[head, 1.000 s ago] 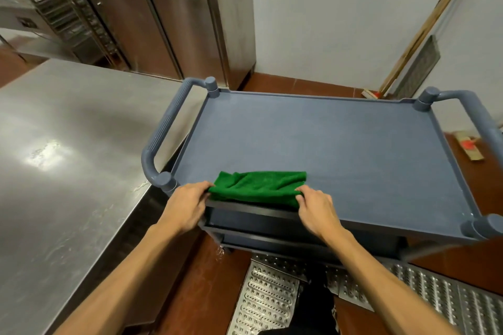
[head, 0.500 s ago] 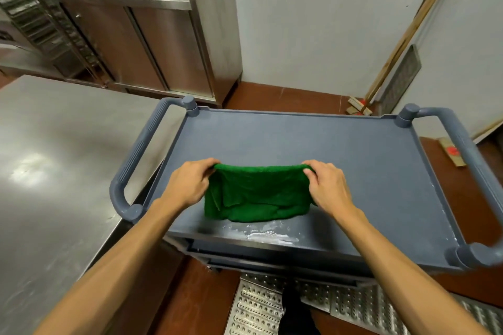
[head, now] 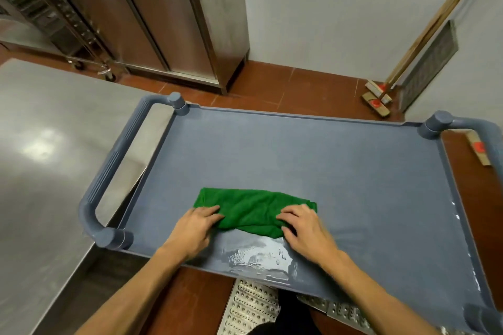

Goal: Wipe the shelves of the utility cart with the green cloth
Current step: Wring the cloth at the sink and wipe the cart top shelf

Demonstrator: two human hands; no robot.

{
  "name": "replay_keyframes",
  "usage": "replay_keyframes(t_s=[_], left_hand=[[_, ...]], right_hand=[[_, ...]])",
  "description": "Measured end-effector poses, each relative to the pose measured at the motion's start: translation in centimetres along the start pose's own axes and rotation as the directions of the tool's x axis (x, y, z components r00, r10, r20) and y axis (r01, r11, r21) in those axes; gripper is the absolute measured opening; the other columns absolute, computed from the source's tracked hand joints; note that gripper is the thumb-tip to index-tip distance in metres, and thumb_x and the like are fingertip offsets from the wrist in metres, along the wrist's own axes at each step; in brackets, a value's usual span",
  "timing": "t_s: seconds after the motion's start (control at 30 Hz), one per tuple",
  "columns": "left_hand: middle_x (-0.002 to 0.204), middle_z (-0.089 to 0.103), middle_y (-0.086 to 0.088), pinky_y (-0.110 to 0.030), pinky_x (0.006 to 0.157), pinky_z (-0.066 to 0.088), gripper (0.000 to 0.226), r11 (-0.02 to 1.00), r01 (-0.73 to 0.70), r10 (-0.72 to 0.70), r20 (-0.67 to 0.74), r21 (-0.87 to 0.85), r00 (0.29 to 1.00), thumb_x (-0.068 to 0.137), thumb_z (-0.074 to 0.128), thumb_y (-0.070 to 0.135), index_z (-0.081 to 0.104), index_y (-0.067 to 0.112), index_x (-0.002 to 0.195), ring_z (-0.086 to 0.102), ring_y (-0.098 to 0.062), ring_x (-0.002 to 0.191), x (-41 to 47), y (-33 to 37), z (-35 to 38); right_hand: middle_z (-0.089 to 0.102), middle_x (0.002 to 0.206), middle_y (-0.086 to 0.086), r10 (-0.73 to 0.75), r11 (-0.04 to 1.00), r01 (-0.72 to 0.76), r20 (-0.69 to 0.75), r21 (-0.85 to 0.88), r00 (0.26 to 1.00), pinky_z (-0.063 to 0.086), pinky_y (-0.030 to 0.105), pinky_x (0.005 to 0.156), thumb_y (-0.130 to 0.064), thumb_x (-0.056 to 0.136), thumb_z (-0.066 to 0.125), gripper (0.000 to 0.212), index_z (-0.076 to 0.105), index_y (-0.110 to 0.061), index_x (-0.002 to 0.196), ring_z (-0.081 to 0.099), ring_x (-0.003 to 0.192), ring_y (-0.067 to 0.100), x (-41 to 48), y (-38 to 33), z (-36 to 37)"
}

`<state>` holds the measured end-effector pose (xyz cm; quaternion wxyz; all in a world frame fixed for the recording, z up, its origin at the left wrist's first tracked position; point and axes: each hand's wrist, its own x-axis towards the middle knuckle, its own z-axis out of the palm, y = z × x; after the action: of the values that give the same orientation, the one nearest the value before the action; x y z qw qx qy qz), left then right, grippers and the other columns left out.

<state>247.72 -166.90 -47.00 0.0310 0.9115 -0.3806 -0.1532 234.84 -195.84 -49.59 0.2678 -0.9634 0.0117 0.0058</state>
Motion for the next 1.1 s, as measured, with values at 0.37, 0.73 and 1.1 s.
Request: replay_keyframes(t_s=[0.37,0.73,1.1], left_hand=[[0.108,0.065,-0.008,-0.04,0.079,0.058,0.06,0.979,0.115,-0.106,-0.066,0.169,0.992,0.062,0.09,0.028,0.068,0.017,0.117,0.065,-0.03,0.092,2.0,1.6,2.4],[0.091,0.061,-0.013,-0.04,0.067,0.053,0.042,0.978,0.13,-0.108,-0.137,0.164,0.985,0.057,0.075,0.002,0.075,0.011,0.098,0.058,-0.036,0.078,2.7,1.7,3.0],[0.087,0.063,-0.009,-0.039,0.067,0.055,0.031,0.983,0.065,-0.043,-0.131,0.173,0.99,0.057,0.068,0.008,0.075,0.015,0.087,0.06,-0.033,0.075,-1.1,2.2,3.3]], right_hand=[[0.062,0.111,-0.004,-0.006,0.99,-0.009,-0.107,-0.141,0.994,0.05,0.031,0.085,-0.031,0.08,0.076,0.048,0.062,-0.022,0.125,0.058,0.099,0.015,-0.6,0.1,3.6],[0.065,0.105,-0.005,0.132,0.98,-0.151,-0.141,-0.131,0.981,0.049,0.031,0.078,-0.001,0.076,0.073,0.051,0.063,-0.021,0.122,0.059,0.091,0.016,-1.5,-2.5,3.4],[0.063,0.109,-0.002,0.223,0.962,-0.233,-0.082,-0.141,0.971,0.042,0.035,0.084,-0.012,0.089,0.06,0.037,0.063,-0.025,0.123,0.057,0.098,0.022,-4.6,-4.8,3.8]])
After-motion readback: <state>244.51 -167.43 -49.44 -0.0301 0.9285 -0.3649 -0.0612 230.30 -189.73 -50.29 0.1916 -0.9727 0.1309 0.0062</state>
